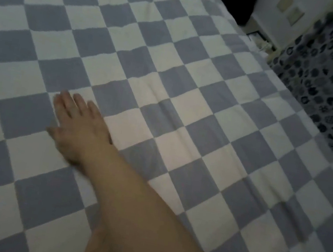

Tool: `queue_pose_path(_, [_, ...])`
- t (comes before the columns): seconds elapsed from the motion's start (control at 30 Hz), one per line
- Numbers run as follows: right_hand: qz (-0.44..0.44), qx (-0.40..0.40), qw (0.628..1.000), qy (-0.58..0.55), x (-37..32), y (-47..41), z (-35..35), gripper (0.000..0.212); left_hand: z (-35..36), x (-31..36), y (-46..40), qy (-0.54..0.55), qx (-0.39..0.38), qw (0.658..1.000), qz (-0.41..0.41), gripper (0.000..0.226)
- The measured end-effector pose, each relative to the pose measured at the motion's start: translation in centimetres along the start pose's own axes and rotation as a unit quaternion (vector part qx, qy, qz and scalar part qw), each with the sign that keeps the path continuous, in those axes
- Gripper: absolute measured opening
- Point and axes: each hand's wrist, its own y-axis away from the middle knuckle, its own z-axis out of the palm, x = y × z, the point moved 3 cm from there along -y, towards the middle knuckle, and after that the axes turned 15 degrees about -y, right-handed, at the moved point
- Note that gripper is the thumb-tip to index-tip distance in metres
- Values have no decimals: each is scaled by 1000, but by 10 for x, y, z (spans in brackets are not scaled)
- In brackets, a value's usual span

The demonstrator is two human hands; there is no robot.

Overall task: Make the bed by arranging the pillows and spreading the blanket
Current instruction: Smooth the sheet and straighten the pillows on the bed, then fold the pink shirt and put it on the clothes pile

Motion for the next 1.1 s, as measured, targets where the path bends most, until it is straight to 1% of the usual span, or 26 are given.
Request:
queue_pose_path(0.03, [18,19,999,27,31,-2,-11,61,-33,-3,3,227,75,971,-11,75])
queue_pose_path(0.07, [60,61,994,60,73,9,-30,60,-77,-28,7,271,-35,942,-195,62])
queue_pose_path(0.1, [110,105,984,88,121,32,-55,59,-124,-46,10,370,-52,890,-261,56])
queue_pose_path(0.13, [152,151,971,106,165,59,-80,59,-122,-78,7,352,-8,821,-450,54])
queue_pose_path(0.17, [195,189,955,117,207,91,-104,59,-137,-90,8,310,46,791,-525,46])
queue_pose_path(0.2, [245,220,936,120,248,132,-125,59,-141,-103,0,270,70,762,-585,38])
queue_pose_path(0.23, [302,233,918,114,277,170,-137,59,-133,-116,-10,284,67,756,-586,32])
queue_pose_path(0.27, [360,240,896,103,305,213,-147,59,-127,-125,-26,275,43,755,-593,32])
queue_pose_path(0.33, [457,236,854,82,352,291,-161,60,-125,-147,-70,255,-4,767,-589,47])
queue_pose_path(0.4, [513,217,830,41,373,336,-182,61,-137,-141,-119,276,-4,784,-556,58])
queue_pose_path(0.43, [531,209,821,34,374,343,-193,63,-146,-132,-145,269,12,797,-541,60])
queue_pose_path(0.47, [536,220,814,33,367,339,-199,64,-156,-121,-167,269,23,809,-521,62])
queue_pose_path(0.5, [513,237,824,28,352,323,-197,61,-166,-109,-185,275,28,822,-498,63])
queue_pose_path(0.53, [469,248,847,28,328,304,-188,59,-179,-93,-206,274,38,838,-471,64])
queue_pose_path(0.57, [385,247,889,38,294,279,-173,60,-189,-77,-223,284,47,849,-443,64])
queue_pose_path(0.6, [274,218,935,48,259,259,-148,61,-195,-62,-237,283,51,861,-419,64])
queue_pose_path(0.63, [175,151,971,59,233,251,-118,62,-200,-48,-248,278,53,873,-398,64])
queue_pose_path(0.67, [122,118,982,78,232,261,-96,60,-206,-35,-259,246,68,890,-378,66])
queue_pose_path(0.7, [145,118,979,79,246,279,-89,57,-207,-22,-265,217,85,903,-361,66])
queue_pose_path(0.73, [223,136,963,69,271,307,-91,57,-209,-9,-267,187,97,915,-343,65])
queue_pose_path(0.77, [310,167,934,60,296,340,-99,60,-210,1,-268,160,101,928,-320,60])
queue_pose_path(0.8, [368,199,906,60,318,371,-107,64,-212,8,-267,129,119,935,-307,54])
queue_pose_path(0.83, [392,207,894,69,332,396,-113,65,-215,15,-266,107,134,942,-289,47])
queue_pose_path(0.9, [414,170,893,50,349,415,-119,60,-215,16,-260,81,150,948,-268,43])
queue_pose_path(1.0, [452,144,880,11,343,406,-120,54,-217,11,-250,72,153,939,-299,49])
queue_pose_path(1.1, [454,166,876,9,340,401,-117,53,-215,14,-247,67,114,932,-338,56])
